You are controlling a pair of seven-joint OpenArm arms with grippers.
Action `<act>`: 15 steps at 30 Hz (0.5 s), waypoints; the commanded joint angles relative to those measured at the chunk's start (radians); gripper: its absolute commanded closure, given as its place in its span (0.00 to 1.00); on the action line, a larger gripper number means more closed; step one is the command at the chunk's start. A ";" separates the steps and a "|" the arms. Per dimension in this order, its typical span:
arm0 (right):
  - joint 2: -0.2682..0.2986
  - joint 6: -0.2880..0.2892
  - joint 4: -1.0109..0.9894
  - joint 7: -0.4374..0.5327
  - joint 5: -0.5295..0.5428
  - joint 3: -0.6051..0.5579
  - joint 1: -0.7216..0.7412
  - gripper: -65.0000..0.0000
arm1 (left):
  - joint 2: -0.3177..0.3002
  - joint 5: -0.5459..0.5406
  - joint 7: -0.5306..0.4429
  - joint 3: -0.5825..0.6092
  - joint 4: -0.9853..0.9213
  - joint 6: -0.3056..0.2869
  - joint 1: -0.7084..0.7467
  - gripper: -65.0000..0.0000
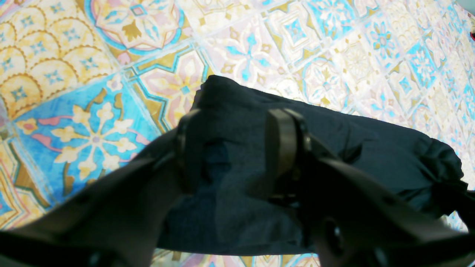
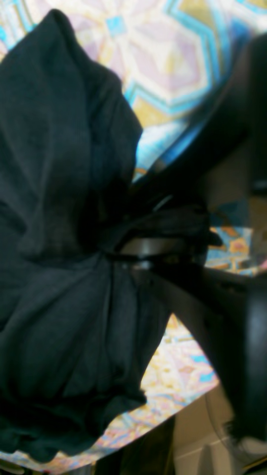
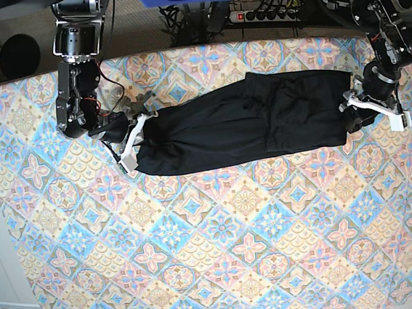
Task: Layout the t-shirt on the table in an organized manner, then fold the t-shirt properly
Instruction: 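Grasp the other strip end with the right gripper and fold it inward, then fold the strip end over the stack with the right gripper toward the left gripper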
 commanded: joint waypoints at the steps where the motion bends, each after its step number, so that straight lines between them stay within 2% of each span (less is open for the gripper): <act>1: 0.038 0.003 0.018 0.017 0.009 0.034 0.017 1.00 | -0.001 -0.012 -0.023 -0.006 0.013 -0.003 -0.006 0.59; 8: 0.150 0.003 0.010 0.019 0.009 0.097 0.057 1.00 | 0.066 0.035 -0.023 0.001 0.013 -0.001 -0.006 0.59; 11: 0.175 0.003 0.020 0.019 0.009 0.126 0.063 1.00 | 0.089 0.098 -0.024 0.048 0.011 -0.003 -0.006 0.59; 15: 0.186 0.005 0.066 0.014 0.012 0.124 0.058 1.00 | 0.091 0.120 -0.026 0.125 -0.026 -0.003 -0.008 0.59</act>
